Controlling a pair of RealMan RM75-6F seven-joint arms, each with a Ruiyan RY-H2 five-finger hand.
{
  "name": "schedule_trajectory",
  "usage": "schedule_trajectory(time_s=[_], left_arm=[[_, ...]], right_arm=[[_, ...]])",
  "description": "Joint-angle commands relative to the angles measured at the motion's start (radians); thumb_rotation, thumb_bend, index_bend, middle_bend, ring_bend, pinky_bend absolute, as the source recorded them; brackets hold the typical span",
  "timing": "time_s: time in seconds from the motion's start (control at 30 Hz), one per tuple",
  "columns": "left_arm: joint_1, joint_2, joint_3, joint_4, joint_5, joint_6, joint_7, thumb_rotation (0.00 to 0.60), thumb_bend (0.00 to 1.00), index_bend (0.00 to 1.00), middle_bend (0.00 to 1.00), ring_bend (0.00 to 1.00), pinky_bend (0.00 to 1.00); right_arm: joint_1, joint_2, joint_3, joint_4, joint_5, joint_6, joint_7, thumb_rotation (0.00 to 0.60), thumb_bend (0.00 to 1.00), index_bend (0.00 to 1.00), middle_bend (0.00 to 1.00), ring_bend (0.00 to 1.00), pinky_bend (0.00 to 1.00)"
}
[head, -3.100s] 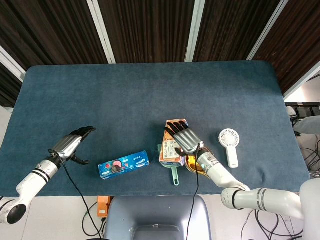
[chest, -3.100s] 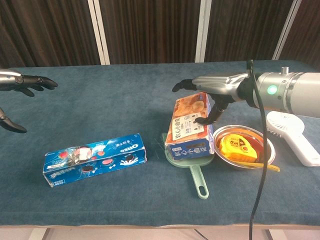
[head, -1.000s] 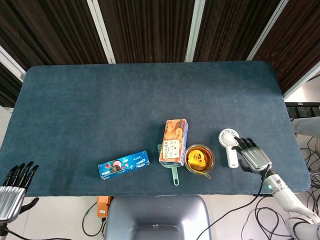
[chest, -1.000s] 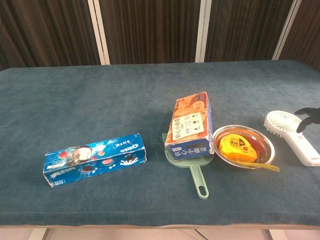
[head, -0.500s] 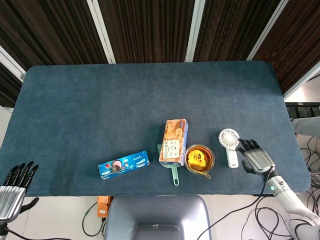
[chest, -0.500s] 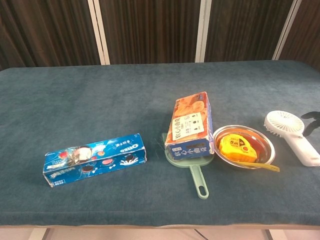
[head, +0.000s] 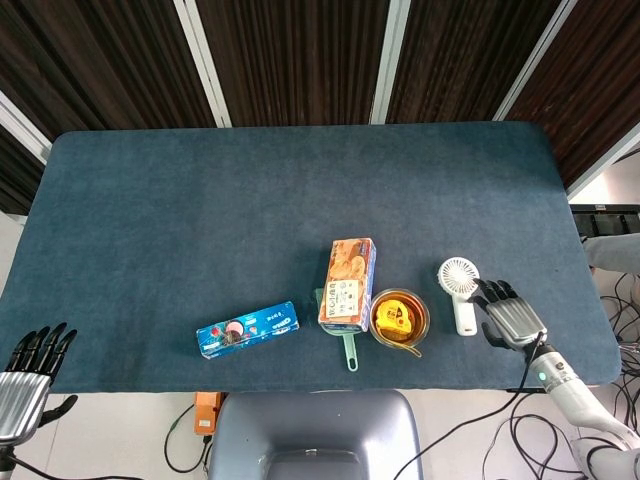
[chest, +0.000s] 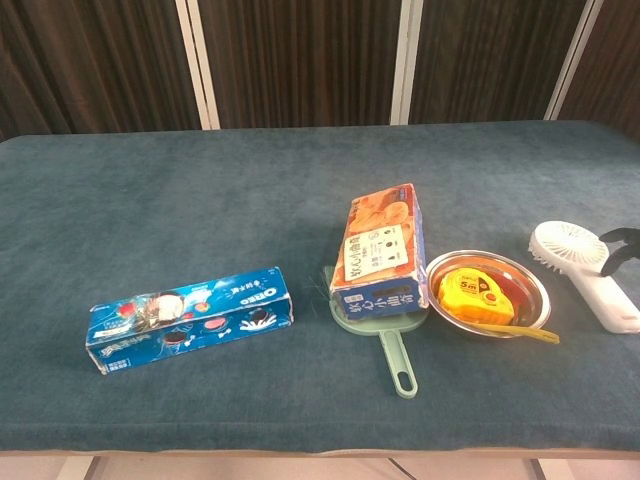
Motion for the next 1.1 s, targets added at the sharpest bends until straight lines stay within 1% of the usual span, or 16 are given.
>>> schedule_trajectory(time_s=[0.03, 0.3, 0.4, 0.5, 0.6, 0.63, 0.67, 0.73, 0.77, 0.87, 0.93, 1.03, 1.1], left_arm=[[0.0, 0.001, -0.001, 0.0, -0.001, -0.001, -0.002, 0.6, 0.09, 0.0, 0.03, 0.0, 0.11], [0.0, -0.003, -0.003, 0.004, 0.002, 0.0, -0.009, 0.6, 0.09, 0.0, 0.03, 0.0, 0.11], [0.002, -0.003, -0.002, 0.002, 0.004, 0.002, -0.009, 0.6, 0.09, 0.0, 0.03, 0.0, 0.11], [0.006, 0.003, -0.004, -0.011, 0.011, 0.019, 0.0, 0.6, 0.09, 0.0, 0.03, 0.0, 0.11], [0.013, 0.013, -0.009, -0.031, 0.025, 0.053, 0.008, 0.6, 0.09, 0.0, 0.03, 0.0, 0.11], [0.016, 0.017, -0.011, -0.04, 0.033, 0.069, 0.009, 0.6, 0.09, 0.0, 0.03, 0.0, 0.11], [0.019, 0.019, -0.011, -0.045, 0.04, 0.082, 0.009, 0.6, 0.09, 0.0, 0.03, 0.0, 0.11], [0.025, 0.023, -0.015, -0.06, 0.054, 0.11, 0.007, 0.6, 0.09, 0.0, 0.03, 0.0, 0.11], [0.027, 0.025, -0.016, -0.066, 0.06, 0.121, 0.006, 0.6, 0.09, 0.0, 0.03, 0.0, 0.11], [0.035, 0.033, -0.021, -0.108, 0.065, 0.145, 0.003, 0.6, 0.09, 0.0, 0.02, 0.0, 0.11], [0.046, 0.037, -0.025, -0.158, 0.043, 0.145, 0.011, 0.6, 0.09, 0.0, 0.01, 0.0, 0.1], [0.053, 0.018, -0.029, -0.177, 0.021, 0.137, -0.004, 0.6, 0.09, 0.0, 0.01, 0.0, 0.1], [0.05, 0.009, -0.022, -0.168, 0.006, 0.105, -0.009, 0.6, 0.09, 0.0, 0.01, 0.0, 0.1]], right_arm=[[0.001, -0.005, 0.001, 0.005, 0.002, -0.006, 0.0, 0.6, 0.55, 0.26, 0.0, 0.0, 0.0], [0.001, 0.0, -0.001, 0.0, -0.01, -0.008, 0.011, 0.6, 0.55, 0.26, 0.0, 0.0, 0.0], [0.001, 0.016, 0.002, -0.022, -0.013, -0.003, 0.023, 0.6, 0.55, 0.26, 0.0, 0.0, 0.0], [-0.02, 0.064, 0.026, -0.085, -0.06, 0.122, 0.051, 0.6, 0.55, 0.26, 0.0, 0.0, 0.0], [-0.069, 0.138, 0.051, -0.171, -0.147, 0.336, 0.079, 0.6, 0.55, 0.21, 0.0, 0.0, 0.0], [-0.091, 0.168, 0.056, -0.204, -0.183, 0.418, 0.077, 0.6, 0.55, 0.19, 0.0, 0.0, 0.0], [-0.109, 0.189, 0.059, -0.228, -0.207, 0.475, 0.07, 0.6, 0.55, 0.17, 0.0, 0.0, 0.0], [-0.148, 0.234, 0.058, -0.283, -0.253, 0.579, 0.043, 0.6, 0.55, 0.14, 0.0, 0.0, 0.0], [-0.163, 0.25, 0.055, -0.308, -0.268, 0.611, 0.032, 0.6, 0.55, 0.12, 0.0, 0.0, 0.0], [-0.219, 0.282, 0.03, -0.387, -0.285, 0.666, -0.033, 0.6, 0.55, 0.03, 0.0, 0.0, 0.0], [-0.263, 0.274, 0.008, -0.423, -0.275, 0.682, -0.097, 0.6, 0.51, 0.0, 0.0, 0.0, 0.0], [-0.316, 0.22, -0.01, -0.417, -0.233, 0.688, -0.159, 0.6, 0.45, 0.0, 0.0, 0.0, 0.0], [-0.329, 0.19, -0.009, -0.4, -0.196, 0.67, -0.152, 0.6, 0.44, 0.0, 0.0, 0.0, 0.0]])
